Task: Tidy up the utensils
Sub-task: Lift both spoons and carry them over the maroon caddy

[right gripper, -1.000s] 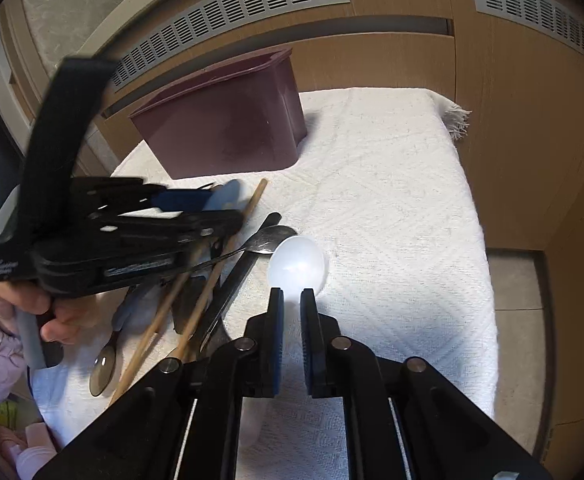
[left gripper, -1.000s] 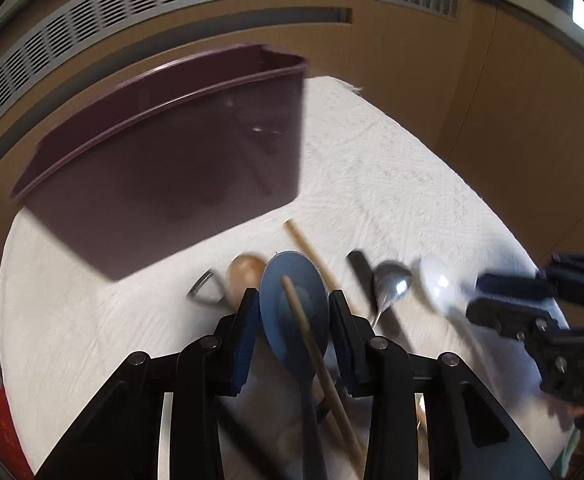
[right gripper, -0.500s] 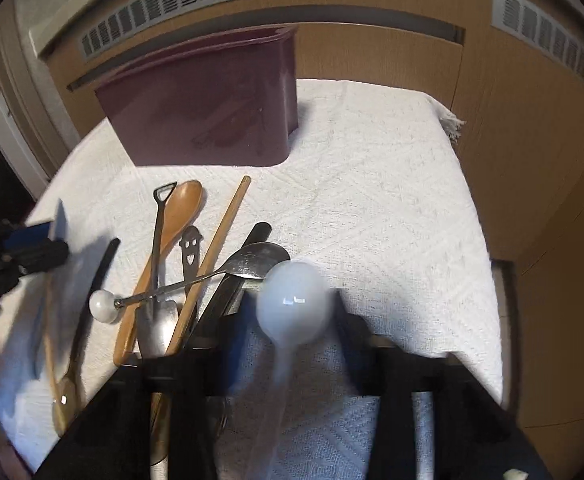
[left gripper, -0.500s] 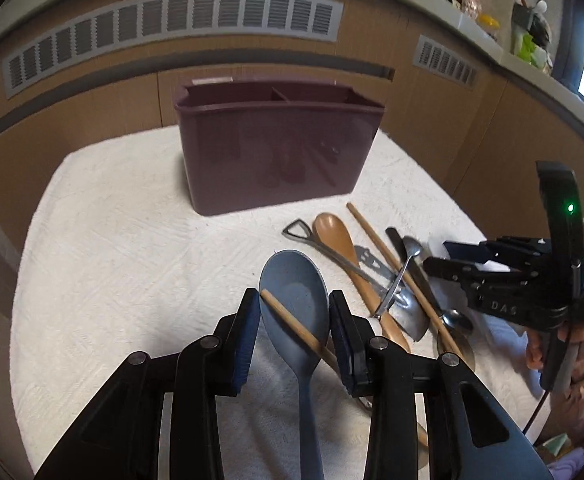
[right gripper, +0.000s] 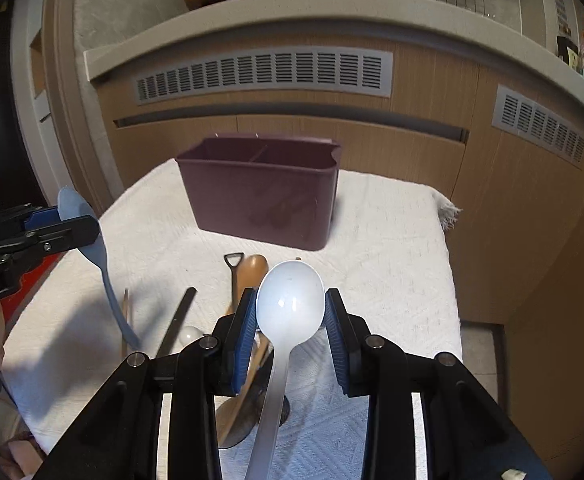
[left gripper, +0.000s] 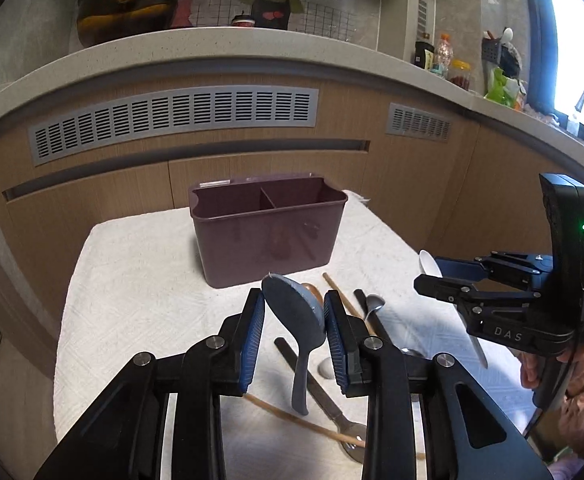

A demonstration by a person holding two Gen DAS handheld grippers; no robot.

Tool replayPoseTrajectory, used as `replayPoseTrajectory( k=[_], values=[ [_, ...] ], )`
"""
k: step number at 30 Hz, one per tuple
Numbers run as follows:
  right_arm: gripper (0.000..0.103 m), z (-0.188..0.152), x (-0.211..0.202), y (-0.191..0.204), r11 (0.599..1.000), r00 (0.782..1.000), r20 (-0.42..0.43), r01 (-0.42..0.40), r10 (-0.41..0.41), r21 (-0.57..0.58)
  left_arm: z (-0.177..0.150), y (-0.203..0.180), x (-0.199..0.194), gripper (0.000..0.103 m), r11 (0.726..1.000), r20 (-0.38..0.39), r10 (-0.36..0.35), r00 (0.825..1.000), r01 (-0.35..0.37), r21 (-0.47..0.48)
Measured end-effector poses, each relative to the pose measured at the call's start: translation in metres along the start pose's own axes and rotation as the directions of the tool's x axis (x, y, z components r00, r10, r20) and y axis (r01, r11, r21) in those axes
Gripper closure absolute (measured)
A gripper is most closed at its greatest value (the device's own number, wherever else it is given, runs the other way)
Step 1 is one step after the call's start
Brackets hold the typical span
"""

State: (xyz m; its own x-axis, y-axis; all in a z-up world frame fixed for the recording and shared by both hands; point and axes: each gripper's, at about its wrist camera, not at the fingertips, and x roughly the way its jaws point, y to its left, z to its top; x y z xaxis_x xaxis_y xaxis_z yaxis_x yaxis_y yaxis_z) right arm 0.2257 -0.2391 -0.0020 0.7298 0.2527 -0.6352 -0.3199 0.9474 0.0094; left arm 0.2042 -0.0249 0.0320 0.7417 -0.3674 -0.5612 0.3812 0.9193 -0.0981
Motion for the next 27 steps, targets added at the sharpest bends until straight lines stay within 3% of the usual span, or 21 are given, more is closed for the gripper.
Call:
replayPoseTrajectory(
  k=[9,14,16,20,24,27],
  values=[
    [0.072,0.005,-0.009,0.008,1.0,0.999,0.034,0.001,-0.001,-0.016,0.006,0.0,-0.013,0.072,1.0,0.029,0.001,1.0,-0.001,-0.006],
    [0.072,0.027,-0.016,0.008,0.999,0.995,0.103,0.007,-0.004,-0.034,0.044,-0.002,-0.025,0.072,1.0,0.09,-0.023,0.996,0.022,0.015],
    [0.072,0.054,-0.029,0.008,0.998,0.982,0.188,0.027,-0.017,-0.052,0.073,0.0,-0.032,0.072,0.999,0.138,-0.031,0.99,0.028,0.028],
    [0.072,0.12,-0.046,0.003,0.995,0.924,0.379,0.079,-0.051,-0.059,0.127,0.009,-0.036,0.072,0.999,0.237,-0.04,0.971,0.031,0.039],
    [0.072,0.16,-0.033,-0.004,0.998,0.893,0.449,0.059,-0.039,-0.029,0.161,0.022,-0.016,0.072,0.999,0.287,-0.027,0.958,0.019,0.031],
    [0.072,0.174,-0.006,-0.006,0.998,0.896,0.442,0.058,-0.044,-0.018,0.17,0.033,0.009,0.072,1.0,0.283,-0.022,0.959,0.017,0.02]
  ],
)
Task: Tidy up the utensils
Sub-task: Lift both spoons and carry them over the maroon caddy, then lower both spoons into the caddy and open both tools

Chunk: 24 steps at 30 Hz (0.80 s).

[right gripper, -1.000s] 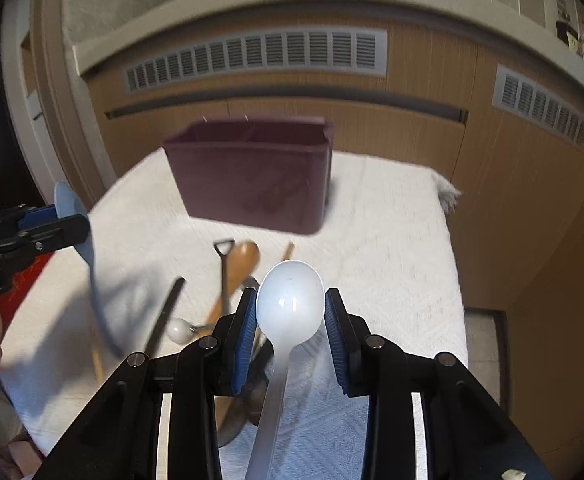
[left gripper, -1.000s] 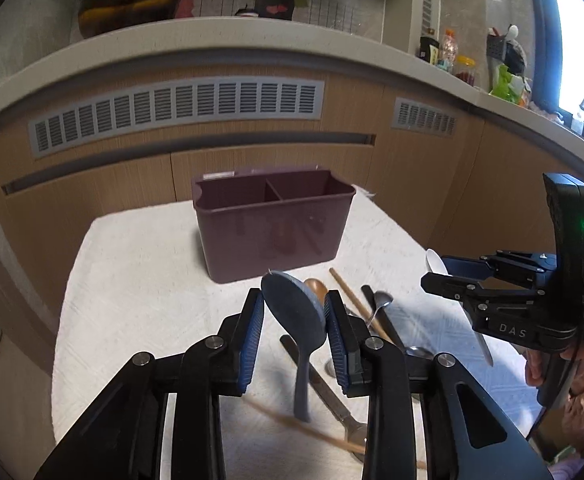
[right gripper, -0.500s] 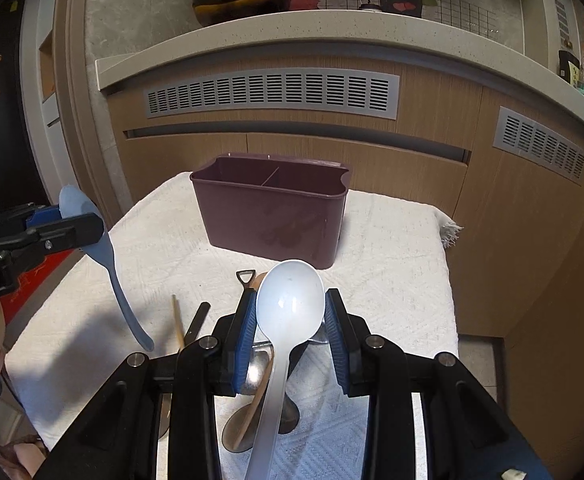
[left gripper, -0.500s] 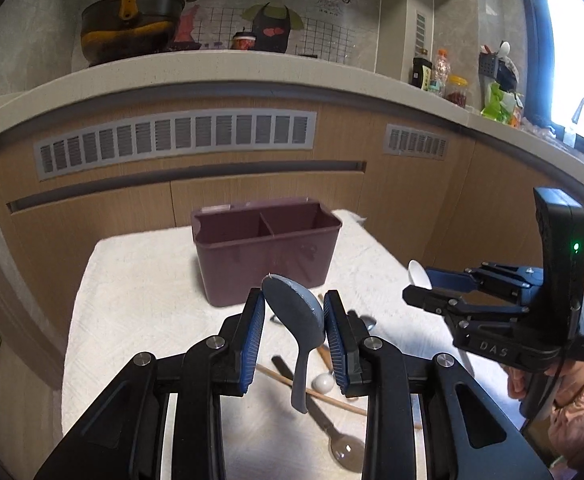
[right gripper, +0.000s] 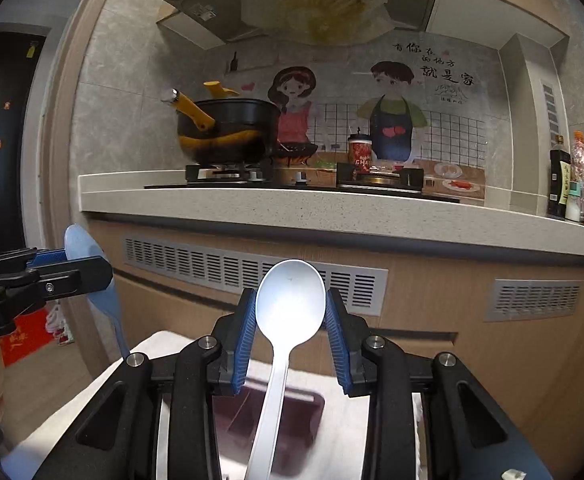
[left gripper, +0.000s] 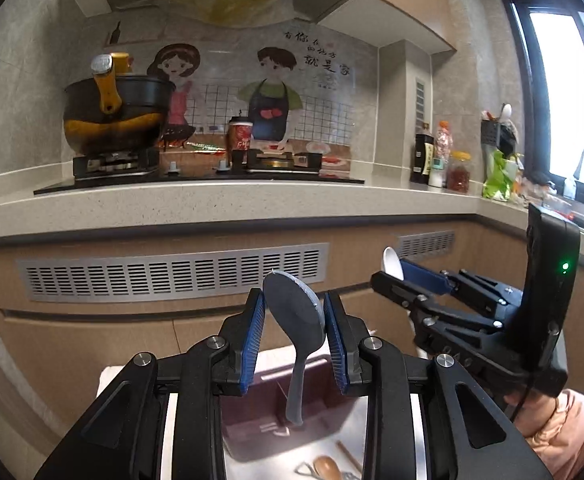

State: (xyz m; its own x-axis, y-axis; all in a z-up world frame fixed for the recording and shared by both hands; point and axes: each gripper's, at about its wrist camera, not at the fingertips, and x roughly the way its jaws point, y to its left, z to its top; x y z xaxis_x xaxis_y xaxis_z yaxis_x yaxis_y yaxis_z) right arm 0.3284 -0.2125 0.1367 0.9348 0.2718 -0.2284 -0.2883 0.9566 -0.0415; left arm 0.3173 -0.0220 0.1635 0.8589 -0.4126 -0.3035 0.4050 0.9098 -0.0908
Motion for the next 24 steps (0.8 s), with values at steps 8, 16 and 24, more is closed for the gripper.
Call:
replayPoseTrajectory(
  k=[8,16,24],
  values=[
    [0.072,-0.036,0.072,-0.004,0.999,0.998,-0.07,0.011,-0.008,0.041,-0.029,0.035,0.069,0.072,0.997,-0.091,0.003,0.996,-0.011,-0.08],
    [0.071,-0.081,0.111,-0.008,0.998,0.99,-0.134,0.043,-0.036,0.048,-0.072,0.05,0.111,0.072,0.991,-0.193,0.006,0.981,-0.032,-0.132],
    [0.057,-0.093,0.107,-0.006,1.0,0.984,-0.178,0.019,-0.014,0.023,-0.092,0.045,0.116,0.069,0.989,-0.246,0.019,0.969,-0.055,-0.138]
  ],
)
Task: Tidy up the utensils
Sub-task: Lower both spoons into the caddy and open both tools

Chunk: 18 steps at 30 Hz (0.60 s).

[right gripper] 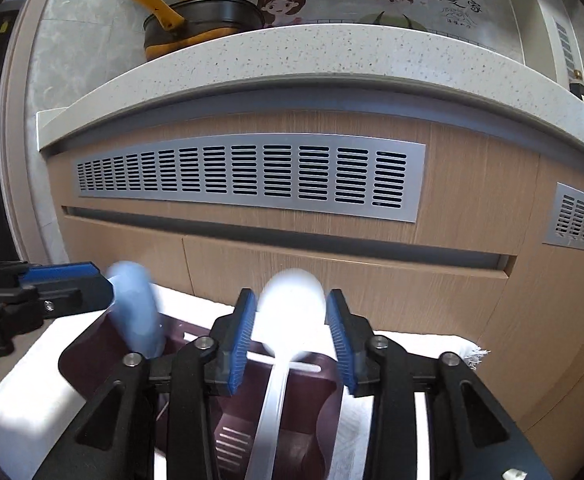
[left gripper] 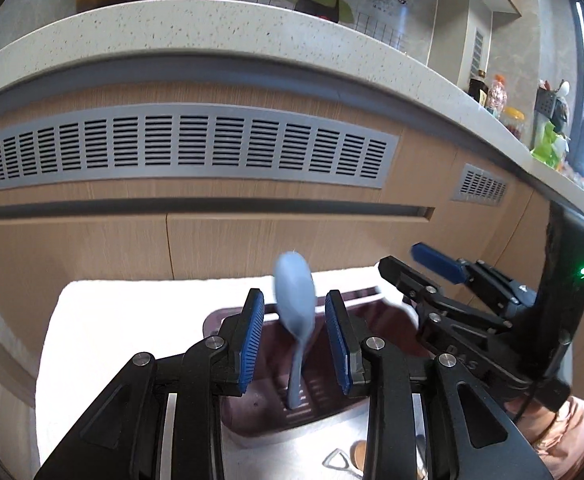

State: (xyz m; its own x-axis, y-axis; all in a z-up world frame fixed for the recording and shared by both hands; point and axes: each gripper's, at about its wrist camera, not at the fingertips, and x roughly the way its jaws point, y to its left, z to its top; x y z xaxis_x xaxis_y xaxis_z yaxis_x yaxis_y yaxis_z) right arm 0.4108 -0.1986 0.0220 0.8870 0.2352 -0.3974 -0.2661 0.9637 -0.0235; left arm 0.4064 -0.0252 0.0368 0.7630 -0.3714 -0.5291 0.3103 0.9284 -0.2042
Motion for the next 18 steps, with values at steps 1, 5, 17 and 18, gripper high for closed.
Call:
replayPoseTrajectory(
  k=[1,5,17,18],
  values=[
    [0.056,0.0,-0.002,0.0,1.0,1.0,0.0,-0.002,0.002,-0.001,-0.002,0.0,-0.001,0.069,1.0,-0.003,-0.001,1.0,0.001,-0.005],
    [0.056,0.0,-0.005,0.002,1.0,1.0,-0.025,-0.001,0.001,-0.02,-0.009,0.0,-0.005,0.066,1.0,-0.018,0.005,1.0,-0.005,-0.009],
    [0.056,0.005,0.038,-0.006,0.999,0.963,-0.266,-0.027,0.038,0.044,-0.034,0.007,-0.034,0.054,1.0,-0.022,0.011,1.0,-0.011,-0.009],
    [0.056,0.007,0.043,-0.006,0.999,0.957,-0.288,-0.025,0.038,0.047,-0.036,0.007,-0.036,0.054,1.0,-0.026,0.004,1.0,-0.005,-0.014]
  ],
)
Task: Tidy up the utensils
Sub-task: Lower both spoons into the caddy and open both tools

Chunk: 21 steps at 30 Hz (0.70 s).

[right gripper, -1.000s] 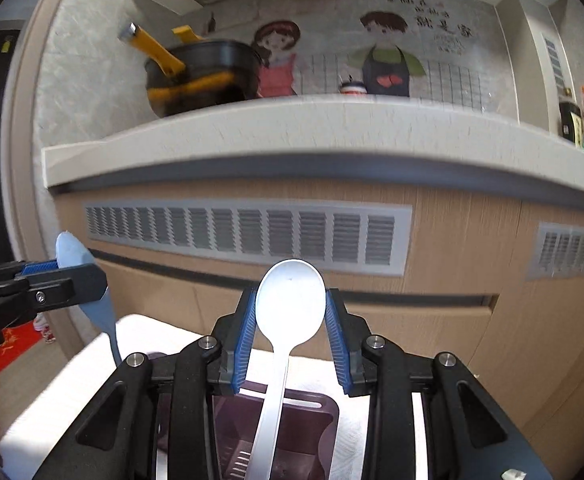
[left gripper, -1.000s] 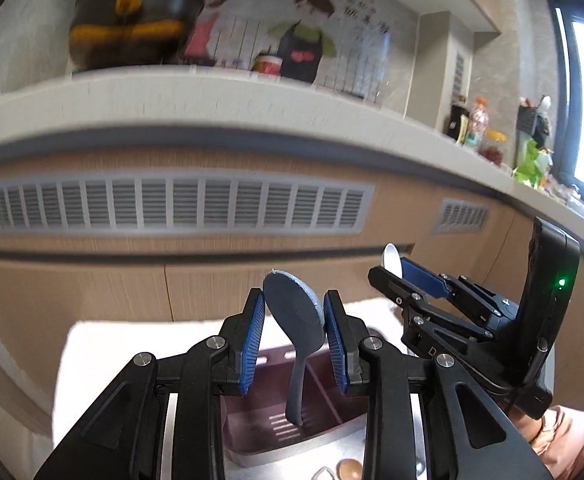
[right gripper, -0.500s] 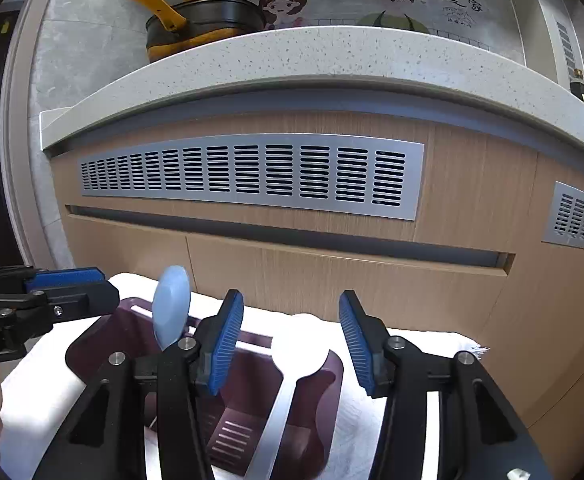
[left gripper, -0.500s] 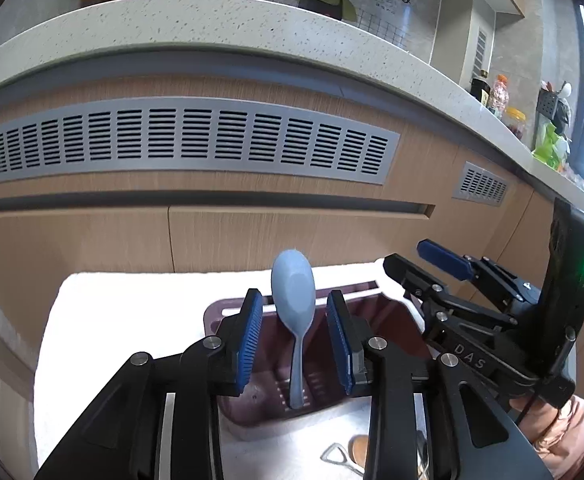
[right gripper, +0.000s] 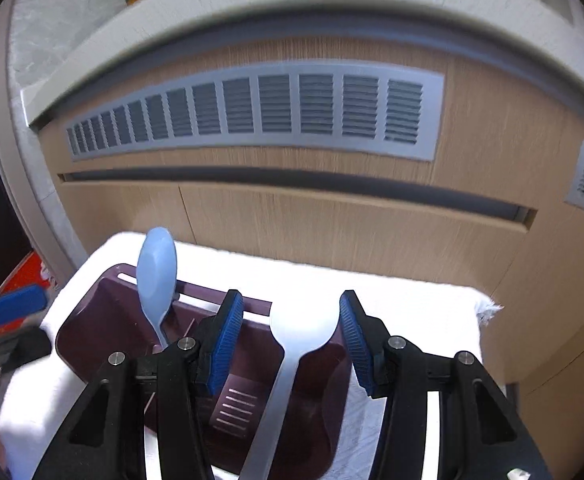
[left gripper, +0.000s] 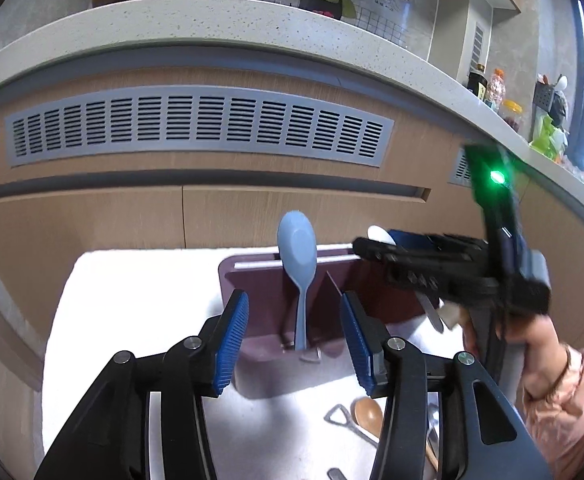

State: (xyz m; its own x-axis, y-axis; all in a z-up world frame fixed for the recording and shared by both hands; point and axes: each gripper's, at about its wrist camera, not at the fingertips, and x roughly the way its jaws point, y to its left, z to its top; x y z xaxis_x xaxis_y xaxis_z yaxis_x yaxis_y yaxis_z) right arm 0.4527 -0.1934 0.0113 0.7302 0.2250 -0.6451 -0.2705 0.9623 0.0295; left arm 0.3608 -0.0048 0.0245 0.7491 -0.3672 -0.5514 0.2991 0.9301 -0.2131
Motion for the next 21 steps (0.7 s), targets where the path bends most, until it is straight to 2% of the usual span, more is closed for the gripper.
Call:
replayPoseTrajectory(
  k=[1,3,4,9,15,17,20,21],
  values=[
    [0.057,0.003,0.003,0.0,1.0,1.0,-0.016,0.007,-0.007,0.0,-0.002,0.001,-0.002,0.053,1.0,-0.005,-0.007,1.0,0.007,-0.003],
    [0.072,0.007,0.004,0.001,0.999,0.999,-0.038,0.03,-0.03,-0.013,-0.006,0.002,-0.007,0.052,1.0,-0.007,-0.011,1.0,0.011,-0.002],
    [0.072,0.009,0.0,0.003,0.999,0.999,-0.029,0.038,-0.039,-0.029,-0.009,0.003,-0.01,0.052,1.0,-0.005,-0.008,1.0,0.008,-0.001],
    [0.072,0.019,-0.035,0.009,0.997,0.99,0.131,0.059,-0.053,-0.043,-0.014,0.012,-0.017,0.051,1.0,-0.006,-0.003,1.0,0.003,-0.022],
    [0.072,0.026,-0.045,0.023,0.992,0.943,0.322,0.111,-0.086,-0.061,-0.017,0.018,-0.017,0.051,0.999,-0.013,0.013,1.0,-0.013,-0.032],
    [0.069,0.024,-0.04,0.026,0.988,0.927,0.359,0.139,-0.105,-0.069,-0.018,0.02,-0.016,0.051,0.999,-0.018,0.022,1.0,-0.023,-0.035],
    [0.046,0.017,-0.037,0.028,0.985,0.922,0.369,0.155,-0.119,-0.069,-0.021,0.025,-0.016,0.051,0.998,-0.028,0.034,0.999,-0.035,-0.047],
    [0.045,0.014,-0.04,0.027,0.985,0.917,0.379,0.157,-0.121,-0.066,-0.022,0.027,-0.016,0.051,0.998,-0.032,0.037,0.999,-0.039,-0.054]
  ],
)
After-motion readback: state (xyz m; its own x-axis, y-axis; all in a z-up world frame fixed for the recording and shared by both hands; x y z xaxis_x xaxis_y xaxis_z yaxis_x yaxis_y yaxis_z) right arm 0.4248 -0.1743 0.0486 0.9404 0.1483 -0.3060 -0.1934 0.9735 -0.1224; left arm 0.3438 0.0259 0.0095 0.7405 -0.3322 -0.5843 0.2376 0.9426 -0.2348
